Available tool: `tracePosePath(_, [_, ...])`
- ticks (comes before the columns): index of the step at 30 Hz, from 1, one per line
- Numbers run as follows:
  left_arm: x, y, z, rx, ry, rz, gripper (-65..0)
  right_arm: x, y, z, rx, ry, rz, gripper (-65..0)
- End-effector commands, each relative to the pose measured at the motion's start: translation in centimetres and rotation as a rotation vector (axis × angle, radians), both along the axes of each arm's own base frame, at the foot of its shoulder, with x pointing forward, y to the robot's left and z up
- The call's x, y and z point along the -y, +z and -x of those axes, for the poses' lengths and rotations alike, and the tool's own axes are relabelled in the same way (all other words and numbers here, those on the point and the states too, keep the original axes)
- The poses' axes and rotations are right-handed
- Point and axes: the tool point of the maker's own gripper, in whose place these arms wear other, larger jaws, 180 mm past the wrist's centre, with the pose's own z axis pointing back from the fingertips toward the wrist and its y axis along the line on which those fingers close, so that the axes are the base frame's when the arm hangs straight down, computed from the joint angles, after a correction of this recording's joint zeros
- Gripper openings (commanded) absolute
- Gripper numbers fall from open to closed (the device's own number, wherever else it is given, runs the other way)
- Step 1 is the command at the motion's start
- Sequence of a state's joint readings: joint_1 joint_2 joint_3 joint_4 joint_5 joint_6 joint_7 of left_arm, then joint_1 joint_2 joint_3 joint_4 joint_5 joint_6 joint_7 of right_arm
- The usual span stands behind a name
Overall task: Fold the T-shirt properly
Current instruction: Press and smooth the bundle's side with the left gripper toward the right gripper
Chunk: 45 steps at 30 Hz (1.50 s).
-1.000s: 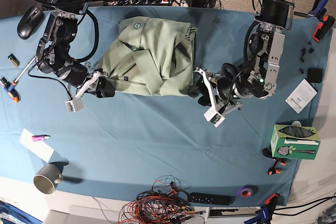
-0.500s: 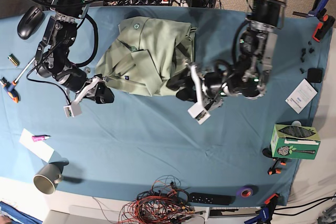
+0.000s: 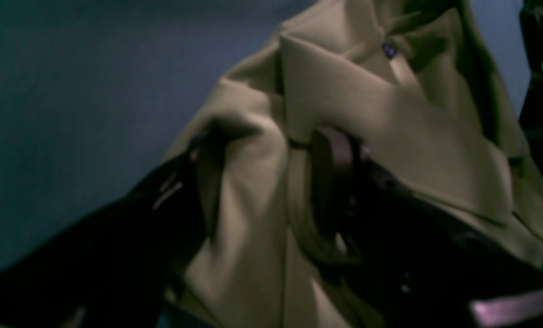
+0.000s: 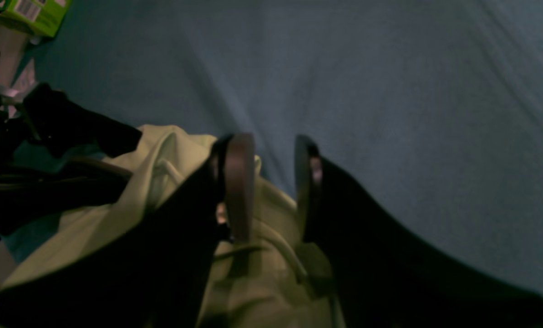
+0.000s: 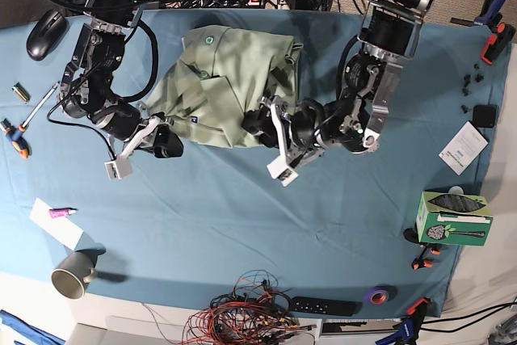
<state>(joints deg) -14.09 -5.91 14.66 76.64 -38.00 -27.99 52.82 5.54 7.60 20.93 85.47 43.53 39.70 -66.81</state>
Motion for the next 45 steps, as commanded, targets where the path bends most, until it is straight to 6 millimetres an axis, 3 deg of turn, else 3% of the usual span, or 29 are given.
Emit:
tracePosePath(1, [0.9,1.4,-0.6,0.030,-0.014,0.034,-33.4,0.1,1.9,-1.1,0.067,-0.002,-0.012,-48.9])
tracePosePath(12, [1.0,4.4,-3.1,0.094,-0.026,0.038,-33.4,0.1,1.8,-1.1,0.064,-0.001,-0.011,-48.9])
tracePosePath(17, [1.6,5.2,-2.6,0.081,-0.044,0.077,-33.4,0.1,1.8,-1.1,0.064,-0.001,-0.010,-48.9])
tracePosePath(26, [3.5,4.4,-1.4,0.030,-0.054,0.108,-33.4,0.1,1.8,-1.0,0.063,0.000,-0.010,-48.9])
tracePosePath(36, [2.9,1.8,-1.4,-0.007,-0.032,0.055,-33.4,0.1,1.8,-1.0,0.062,0.000,-0.009,-48.9])
tracePosePath(40, [3.2,2.0,-1.0,-0.037,-0.042,0.087,-33.9,0.1,1.8,-1.0,0.062,0.000,-0.010,-48.9])
tracePosePath(42, [3.5,2.4,-0.6,-0.042,-0.068,0.112,-39.3,0.1,1.8,-1.0,0.061,0.000,-0.009,-48.9])
tracePosePath(45, [3.8,3.0,-0.1,-0.045,-0.103,0.145,-53.7,0.1,1.7,-1.0,0.060,0.001,-0.009,-48.9])
